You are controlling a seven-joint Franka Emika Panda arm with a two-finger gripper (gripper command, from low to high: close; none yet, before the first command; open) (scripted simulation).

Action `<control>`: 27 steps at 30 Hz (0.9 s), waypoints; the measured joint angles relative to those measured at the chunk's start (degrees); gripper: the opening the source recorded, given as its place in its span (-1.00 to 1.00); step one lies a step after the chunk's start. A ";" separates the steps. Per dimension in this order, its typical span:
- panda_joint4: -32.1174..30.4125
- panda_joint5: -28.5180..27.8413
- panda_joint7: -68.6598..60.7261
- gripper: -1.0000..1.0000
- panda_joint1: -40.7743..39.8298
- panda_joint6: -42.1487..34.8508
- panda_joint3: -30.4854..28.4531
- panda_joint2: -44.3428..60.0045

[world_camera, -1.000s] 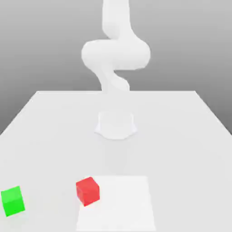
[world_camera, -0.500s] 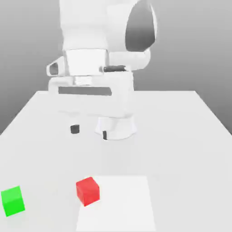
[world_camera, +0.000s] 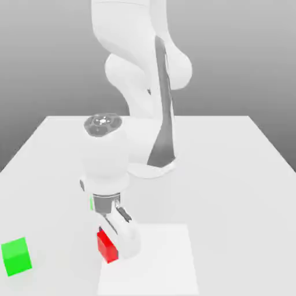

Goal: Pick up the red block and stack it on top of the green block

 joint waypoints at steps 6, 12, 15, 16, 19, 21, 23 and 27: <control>-0.42 -0.39 0.24 -1.00 0.07 -2.51 -0.15 -3.02; -0.04 -0.86 0.65 -1.00 -1.58 -11.31 -1.32 -11.39; 3.38 -0.81 0.61 -1.00 -4.32 -13.78 -2.82 -10.44; 4.60 -0.72 0.54 -1.00 -5.17 -14.56 -3.33 -10.00; 8.31 -0.20 0.15 -1.00 -7.59 -16.85 -4.91 -8.57; 10.79 0.34 -0.23 -1.00 -8.93 -18.38 -6.24 -7.58; 13.27 1.07 -0.78 -1.00 -10.45 -19.91 -7.47 -6.57; 17.45 3.00 -2.19 -1.00 -13.30 -21.08 -9.25 -3.40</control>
